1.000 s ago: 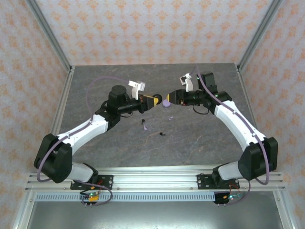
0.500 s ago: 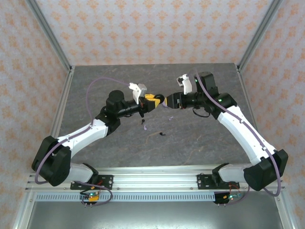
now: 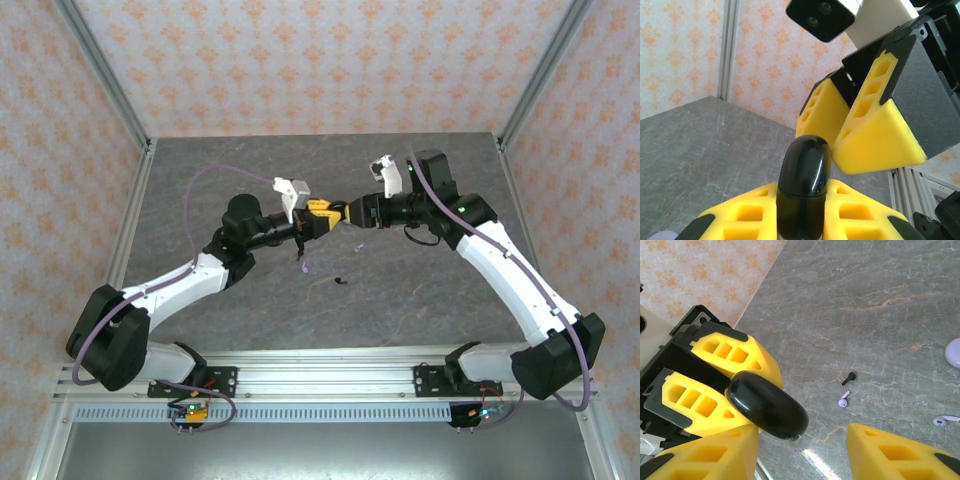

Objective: Insert wireless bluetooth earbuds into charging case

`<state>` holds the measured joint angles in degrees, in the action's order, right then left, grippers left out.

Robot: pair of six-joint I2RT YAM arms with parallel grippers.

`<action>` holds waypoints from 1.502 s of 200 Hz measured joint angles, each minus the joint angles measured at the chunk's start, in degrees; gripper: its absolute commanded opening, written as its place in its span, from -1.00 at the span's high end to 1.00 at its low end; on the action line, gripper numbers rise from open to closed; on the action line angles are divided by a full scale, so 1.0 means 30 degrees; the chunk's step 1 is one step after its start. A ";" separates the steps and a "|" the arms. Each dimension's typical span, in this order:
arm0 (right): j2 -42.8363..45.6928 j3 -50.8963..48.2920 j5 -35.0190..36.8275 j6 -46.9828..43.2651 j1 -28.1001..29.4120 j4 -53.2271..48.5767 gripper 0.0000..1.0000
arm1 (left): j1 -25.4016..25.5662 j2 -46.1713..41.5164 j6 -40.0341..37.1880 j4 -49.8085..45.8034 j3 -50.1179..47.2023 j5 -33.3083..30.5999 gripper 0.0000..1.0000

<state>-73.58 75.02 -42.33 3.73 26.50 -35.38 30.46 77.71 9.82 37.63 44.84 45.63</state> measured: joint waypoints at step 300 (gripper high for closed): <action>-0.0867 -0.5807 0.5909 0.2484 0.0124 -0.0510 0.21 | 0.0357 -0.3745 -0.0211 -0.1180 -0.2018 -0.1406 0.71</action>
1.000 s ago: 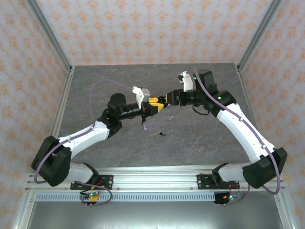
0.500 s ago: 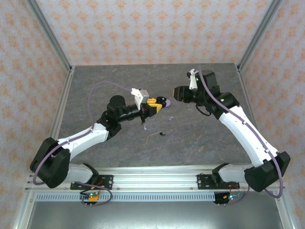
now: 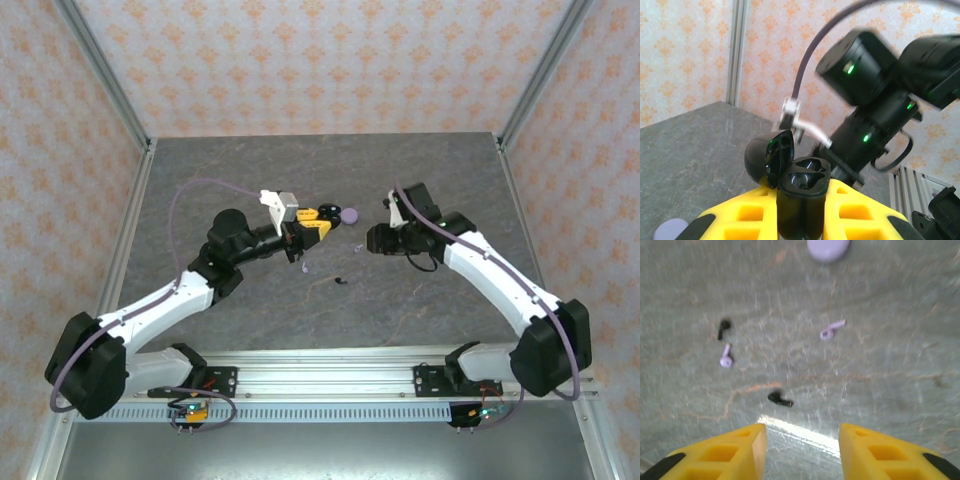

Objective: Insert wireless bluetooth earbuds into charging case

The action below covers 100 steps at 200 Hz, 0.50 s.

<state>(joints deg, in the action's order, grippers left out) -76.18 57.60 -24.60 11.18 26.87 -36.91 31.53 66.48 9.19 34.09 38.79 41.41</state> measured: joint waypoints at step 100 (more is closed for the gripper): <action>-0.4896 -0.1209 -0.1953 0.0058 0.2266 0.2565 0.31 | 0.0000 -0.1712 0.0138 -0.0772 -0.0124 -0.0692 0.71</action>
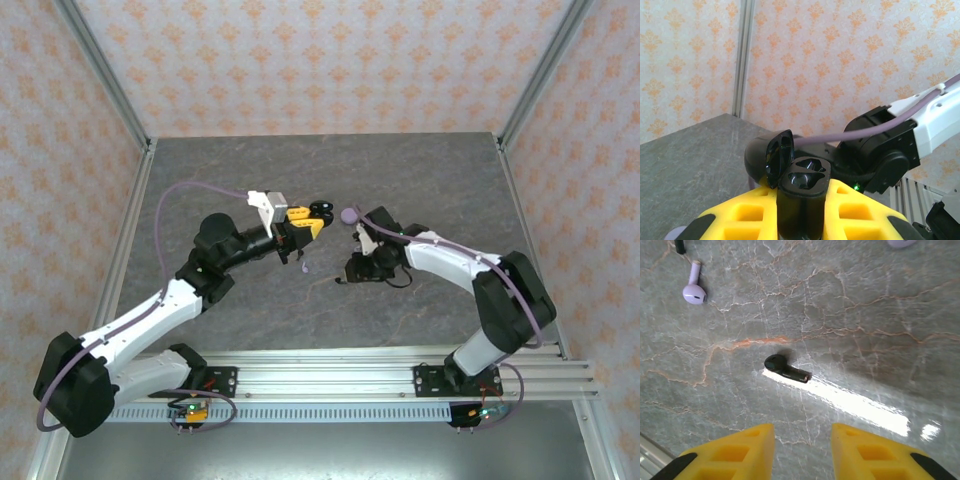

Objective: Insert wireless bluetooth earbuds into charging case

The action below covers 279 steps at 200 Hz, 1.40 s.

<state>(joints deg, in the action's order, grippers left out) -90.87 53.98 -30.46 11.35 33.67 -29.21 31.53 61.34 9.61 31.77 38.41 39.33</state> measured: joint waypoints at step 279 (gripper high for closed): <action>-0.3840 0.2521 0.2667 0.0597 0.1858 -0.0743 0.45 | 0.0000 -0.0612 -0.0022 -0.1537 0.0000 -0.0794 0.71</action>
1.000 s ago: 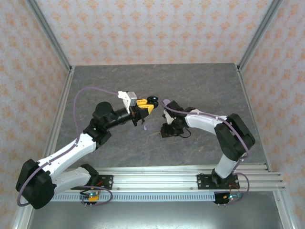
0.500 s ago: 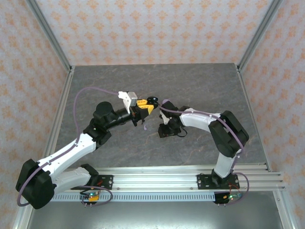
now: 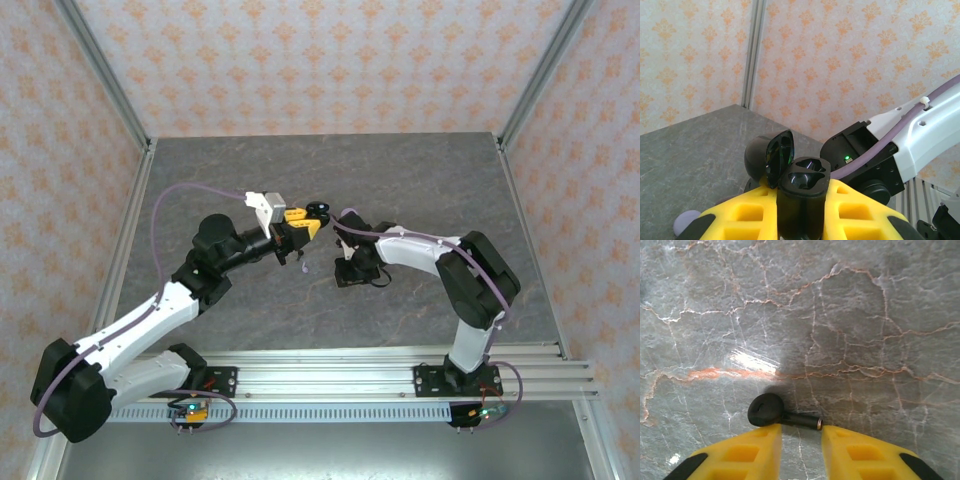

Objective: Insert wireless bluetooth earbuds into charging case

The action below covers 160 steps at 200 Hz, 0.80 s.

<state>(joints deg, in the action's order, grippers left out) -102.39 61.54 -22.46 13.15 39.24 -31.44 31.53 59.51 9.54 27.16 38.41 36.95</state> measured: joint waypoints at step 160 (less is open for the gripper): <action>0.0991 0.0750 0.1800 0.0262 -0.0015 0.1202 0.81 | 0.0000 -0.0831 -0.0007 -0.0423 0.0000 -0.0073 0.71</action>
<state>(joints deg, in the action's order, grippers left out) -99.42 63.79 -17.06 13.93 39.20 -27.83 31.53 57.01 9.52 25.89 38.41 36.73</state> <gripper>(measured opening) 0.114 0.186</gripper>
